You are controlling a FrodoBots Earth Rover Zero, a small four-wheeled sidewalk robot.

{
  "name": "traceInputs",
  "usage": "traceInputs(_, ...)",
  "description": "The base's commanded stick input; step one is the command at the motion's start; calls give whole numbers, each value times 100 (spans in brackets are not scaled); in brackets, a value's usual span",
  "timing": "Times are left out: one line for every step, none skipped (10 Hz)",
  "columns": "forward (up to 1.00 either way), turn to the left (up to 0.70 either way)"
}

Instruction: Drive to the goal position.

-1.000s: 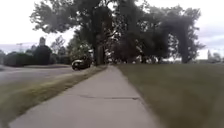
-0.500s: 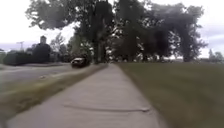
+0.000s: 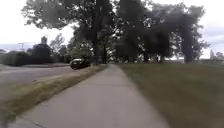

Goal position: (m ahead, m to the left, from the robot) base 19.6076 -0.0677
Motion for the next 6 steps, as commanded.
traceInputs(100,0)
traceInputs(100,0)
traceInputs(100,0)
traceInputs(100,0)
traceInputs(100,0)
traceInputs(100,0)
